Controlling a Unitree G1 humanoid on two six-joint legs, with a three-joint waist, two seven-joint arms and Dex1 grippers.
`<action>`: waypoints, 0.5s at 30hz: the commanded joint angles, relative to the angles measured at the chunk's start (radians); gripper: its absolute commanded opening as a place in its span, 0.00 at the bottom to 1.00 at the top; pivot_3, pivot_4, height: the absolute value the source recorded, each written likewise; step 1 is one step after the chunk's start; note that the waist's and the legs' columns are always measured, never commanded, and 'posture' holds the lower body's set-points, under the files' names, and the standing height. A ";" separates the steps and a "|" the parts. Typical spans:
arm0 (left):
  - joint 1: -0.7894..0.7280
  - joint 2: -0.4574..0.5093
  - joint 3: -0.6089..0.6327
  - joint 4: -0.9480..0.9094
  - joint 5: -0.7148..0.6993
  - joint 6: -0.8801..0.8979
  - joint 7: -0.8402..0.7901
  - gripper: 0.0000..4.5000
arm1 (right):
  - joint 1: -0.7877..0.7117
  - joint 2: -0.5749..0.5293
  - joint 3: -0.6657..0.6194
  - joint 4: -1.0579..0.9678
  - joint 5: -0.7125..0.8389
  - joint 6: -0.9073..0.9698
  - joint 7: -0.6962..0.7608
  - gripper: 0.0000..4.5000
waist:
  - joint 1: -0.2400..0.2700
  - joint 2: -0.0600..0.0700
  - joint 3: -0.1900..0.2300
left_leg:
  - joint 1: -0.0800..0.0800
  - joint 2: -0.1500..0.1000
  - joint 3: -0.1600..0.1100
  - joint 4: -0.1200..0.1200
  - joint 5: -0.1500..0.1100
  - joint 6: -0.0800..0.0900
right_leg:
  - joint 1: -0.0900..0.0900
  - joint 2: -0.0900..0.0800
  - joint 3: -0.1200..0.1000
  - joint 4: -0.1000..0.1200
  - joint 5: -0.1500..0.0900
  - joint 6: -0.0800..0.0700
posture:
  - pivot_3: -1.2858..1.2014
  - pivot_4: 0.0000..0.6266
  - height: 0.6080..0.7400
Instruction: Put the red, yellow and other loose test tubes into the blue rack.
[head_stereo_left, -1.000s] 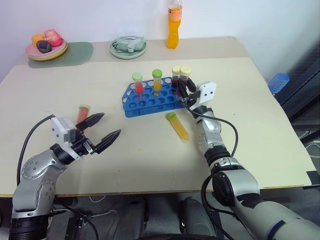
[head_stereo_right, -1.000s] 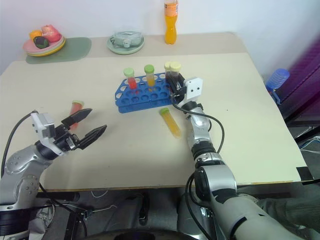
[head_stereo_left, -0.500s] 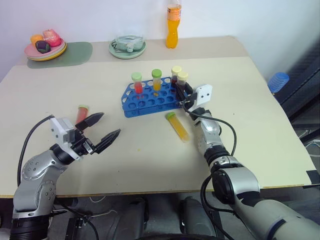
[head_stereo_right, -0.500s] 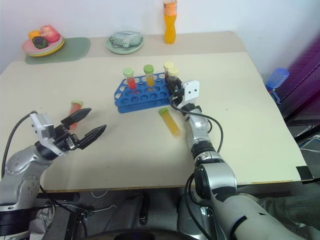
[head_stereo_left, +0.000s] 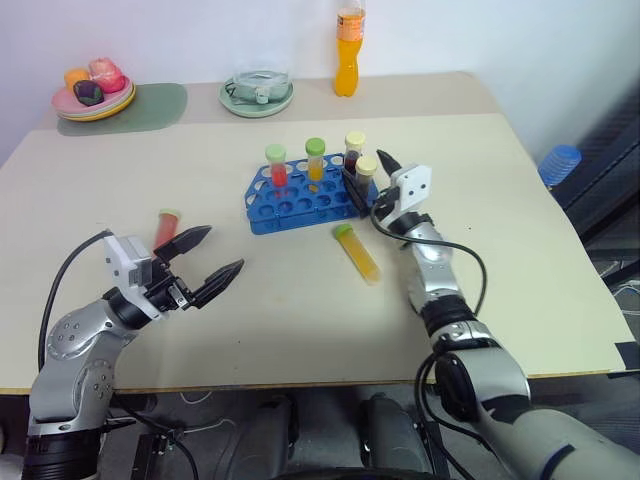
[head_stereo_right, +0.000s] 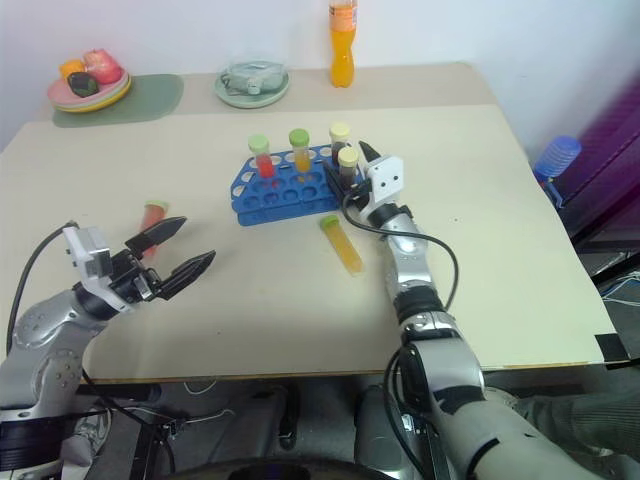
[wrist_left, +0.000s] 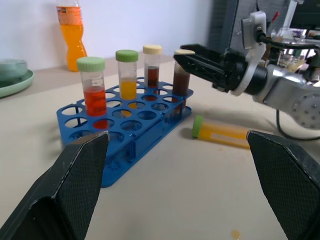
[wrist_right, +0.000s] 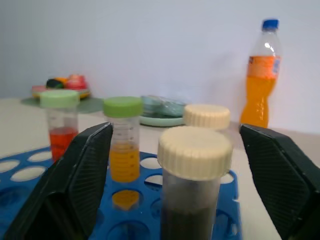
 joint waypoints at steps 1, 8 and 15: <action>-0.017 0.003 -0.004 0.003 0.000 -0.012 -0.018 1.00 | 0.072 -0.093 0.024 -0.344 -0.011 0.300 0.007 0.91 | 0.002 0.000 0.000 | 0.000 0.000 0.000 0.000 0.000 0.000 | 0.000 0.000 0.000 0.000 0.000 0.000 | 0.52 0.24 1.00; -0.058 0.019 -0.028 0.041 0.009 -0.009 -0.064 1.00 | 0.153 -0.331 0.045 -0.790 0.141 1.045 0.125 0.91 | -0.001 0.000 0.000 | 0.000 0.001 0.002 0.000 -0.001 0.002 | -0.001 0.000 0.001 0.000 0.000 0.000 | 0.52 0.24 1.00; -0.124 0.035 -0.055 0.103 0.026 -0.011 -0.113 1.00 | -0.052 -0.430 0.175 -0.852 0.199 1.661 0.130 0.91 | -0.001 -0.001 0.000 | -0.001 0.001 0.003 0.001 -0.001 0.003 | -0.002 0.000 0.001 0.000 0.000 0.000 | 0.52 0.24 1.00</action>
